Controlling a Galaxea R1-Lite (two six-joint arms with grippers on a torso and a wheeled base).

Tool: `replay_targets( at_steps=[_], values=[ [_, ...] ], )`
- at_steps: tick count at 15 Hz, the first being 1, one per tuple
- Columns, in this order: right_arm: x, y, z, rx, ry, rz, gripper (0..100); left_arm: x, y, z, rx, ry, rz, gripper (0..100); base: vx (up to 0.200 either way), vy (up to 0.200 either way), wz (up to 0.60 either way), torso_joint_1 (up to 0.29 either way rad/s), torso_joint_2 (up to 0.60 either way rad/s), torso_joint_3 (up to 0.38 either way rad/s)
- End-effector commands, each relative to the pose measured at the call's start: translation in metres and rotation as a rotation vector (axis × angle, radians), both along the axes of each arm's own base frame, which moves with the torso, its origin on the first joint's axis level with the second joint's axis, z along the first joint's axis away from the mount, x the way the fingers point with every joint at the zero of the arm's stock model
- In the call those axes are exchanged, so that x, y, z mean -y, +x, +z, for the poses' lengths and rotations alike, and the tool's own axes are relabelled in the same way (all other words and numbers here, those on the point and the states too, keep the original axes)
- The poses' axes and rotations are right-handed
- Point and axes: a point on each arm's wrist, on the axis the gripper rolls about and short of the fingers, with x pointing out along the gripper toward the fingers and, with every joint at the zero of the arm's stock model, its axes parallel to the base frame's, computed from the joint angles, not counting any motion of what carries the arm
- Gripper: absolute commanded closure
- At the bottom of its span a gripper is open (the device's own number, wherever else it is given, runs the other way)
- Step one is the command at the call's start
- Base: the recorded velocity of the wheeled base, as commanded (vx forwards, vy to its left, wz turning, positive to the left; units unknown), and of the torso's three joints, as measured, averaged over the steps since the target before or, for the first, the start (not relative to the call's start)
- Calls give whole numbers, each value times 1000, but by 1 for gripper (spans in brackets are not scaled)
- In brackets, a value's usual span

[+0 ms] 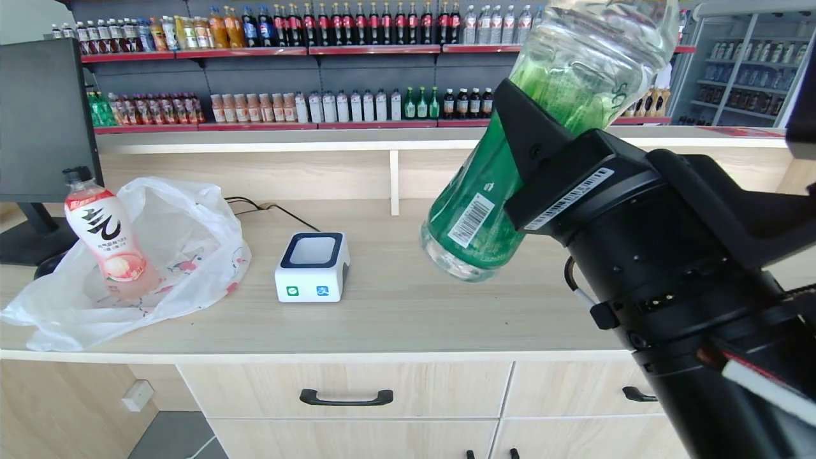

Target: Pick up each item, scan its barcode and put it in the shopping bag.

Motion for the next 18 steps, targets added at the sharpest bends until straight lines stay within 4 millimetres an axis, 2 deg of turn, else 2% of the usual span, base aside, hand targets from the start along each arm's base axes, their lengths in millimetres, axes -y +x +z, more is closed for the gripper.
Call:
replay_targets(
  at_steps=[1,5,12,18],
  values=[
    [-2,1,0,1,1,-1,100,0,0,0,1,0,0,0,0,0,0,0,0,0],
    [-3,-1,0,-3,6,12,100,0,0,0,1,0,1,0,0,0,0,0,0,0],
    [5,-11,-23,-69,-61,8,100,0,0,0,1,0,0,0,0,0,0,0,0,0],
    [7,-12,-22,-74,-41,10,100,0,0,0,-1,0,-2,0,0,0,0,0,0,0]
  ],
)
